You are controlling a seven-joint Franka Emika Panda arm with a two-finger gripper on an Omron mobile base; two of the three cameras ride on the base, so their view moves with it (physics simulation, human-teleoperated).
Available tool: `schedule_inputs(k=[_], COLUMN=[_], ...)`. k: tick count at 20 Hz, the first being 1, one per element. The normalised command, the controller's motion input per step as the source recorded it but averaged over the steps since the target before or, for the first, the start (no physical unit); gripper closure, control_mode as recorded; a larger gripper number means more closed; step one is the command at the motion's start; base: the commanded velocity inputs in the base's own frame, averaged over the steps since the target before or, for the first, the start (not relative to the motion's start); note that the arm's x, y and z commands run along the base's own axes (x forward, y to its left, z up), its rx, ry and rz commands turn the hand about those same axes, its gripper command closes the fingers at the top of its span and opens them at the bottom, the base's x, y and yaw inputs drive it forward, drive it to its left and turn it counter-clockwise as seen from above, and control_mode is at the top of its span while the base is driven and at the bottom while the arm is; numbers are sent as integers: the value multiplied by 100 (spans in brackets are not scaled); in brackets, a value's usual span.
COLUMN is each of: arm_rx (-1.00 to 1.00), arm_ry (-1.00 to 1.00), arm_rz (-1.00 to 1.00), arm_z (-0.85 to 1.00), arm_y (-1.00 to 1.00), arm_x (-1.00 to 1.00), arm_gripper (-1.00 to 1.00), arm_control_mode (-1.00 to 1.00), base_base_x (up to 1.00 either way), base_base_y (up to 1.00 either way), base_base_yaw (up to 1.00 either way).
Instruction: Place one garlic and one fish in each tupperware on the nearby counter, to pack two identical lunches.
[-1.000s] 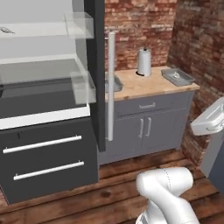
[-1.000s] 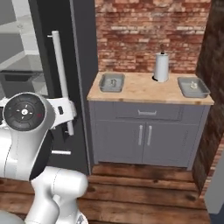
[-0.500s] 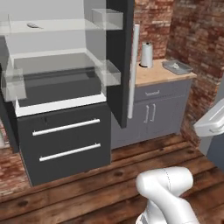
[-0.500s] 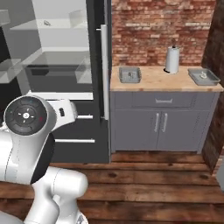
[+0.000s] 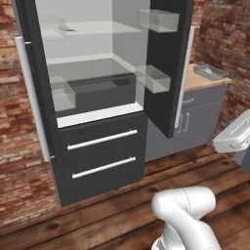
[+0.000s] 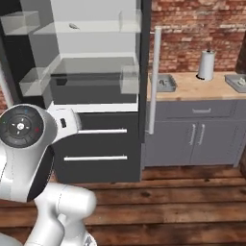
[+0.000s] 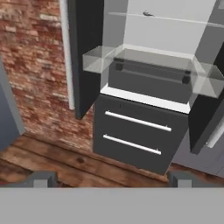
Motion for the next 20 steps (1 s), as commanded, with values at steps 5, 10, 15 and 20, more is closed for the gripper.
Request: schedule_inputs(k=[5, 10, 15, 20], arm_rx=[0, 0, 0, 0], arm_ry=[0, 0, 0, 0], arm_rz=[0, 0, 0, 0], arm_z=[0, 0, 0, 0], arm_y=[0, 0, 0, 0], arm_x=[0, 0, 0, 0], arm_gripper=[-100, -100, -100, -100], arm_control_mode=[100, 100, 100, 100], base_base_x=[70, 86, 71, 70], base_base_y=[1, 23, 63, 39], base_base_yaw=[-13, -12, -13, -1])
